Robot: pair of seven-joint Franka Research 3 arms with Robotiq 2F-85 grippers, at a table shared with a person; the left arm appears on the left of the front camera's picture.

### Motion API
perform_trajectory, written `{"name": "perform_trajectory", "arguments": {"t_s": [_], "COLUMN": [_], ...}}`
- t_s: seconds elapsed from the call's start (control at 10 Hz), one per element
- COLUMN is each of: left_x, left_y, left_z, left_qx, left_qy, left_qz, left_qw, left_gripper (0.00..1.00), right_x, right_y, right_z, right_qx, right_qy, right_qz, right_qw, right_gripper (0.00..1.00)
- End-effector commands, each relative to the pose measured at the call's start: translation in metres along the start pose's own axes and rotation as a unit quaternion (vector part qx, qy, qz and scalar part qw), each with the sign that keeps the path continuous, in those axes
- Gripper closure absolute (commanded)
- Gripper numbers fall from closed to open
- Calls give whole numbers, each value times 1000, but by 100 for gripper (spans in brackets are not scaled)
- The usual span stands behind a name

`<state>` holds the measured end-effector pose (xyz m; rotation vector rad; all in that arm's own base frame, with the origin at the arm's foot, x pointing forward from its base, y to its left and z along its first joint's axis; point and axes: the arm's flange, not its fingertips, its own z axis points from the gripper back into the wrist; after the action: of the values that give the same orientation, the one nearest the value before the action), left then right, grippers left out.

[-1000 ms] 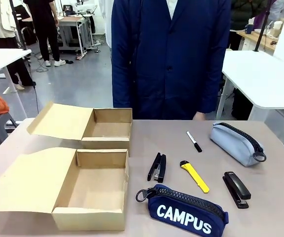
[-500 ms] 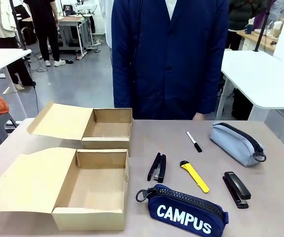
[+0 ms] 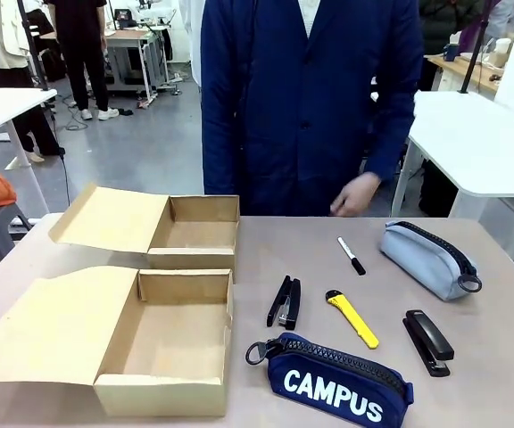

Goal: Place items inside the box.
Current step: Pick up a Pencil pouch or Stapler and place it inside the Mailer Box closest to the robot.

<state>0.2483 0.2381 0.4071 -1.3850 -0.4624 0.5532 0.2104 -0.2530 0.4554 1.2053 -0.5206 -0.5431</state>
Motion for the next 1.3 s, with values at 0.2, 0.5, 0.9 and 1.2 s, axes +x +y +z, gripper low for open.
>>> {"name": "perform_trajectory", "arguments": {"t_s": [0.2, 0.5, 0.9, 1.2], "left_x": [-2, -2, -2, -2], "left_y": [0, 0, 0, 0], "left_z": [0, 0, 0, 0], "left_qx": [-8, -8, -8, -8], "left_qy": [1, 1, 1, 1], "left_qz": [-11, -11, -11, -11], "left_qw": [1000, 1000, 1000, 1000], "left_gripper": [0, 0, 0, 0], "right_x": [-14, 18, -15, -4], "right_y": [45, -33, -79, -62], "right_z": [-99, 36, 88, 65], "right_qx": [-112, 90, 146, 119], "right_qy": [159, 96, 48, 72], "right_qz": [196, 34, 18, 28], "right_qw": [961, 991, 988, 990], "right_gripper": [0, 0, 0, 0]}}
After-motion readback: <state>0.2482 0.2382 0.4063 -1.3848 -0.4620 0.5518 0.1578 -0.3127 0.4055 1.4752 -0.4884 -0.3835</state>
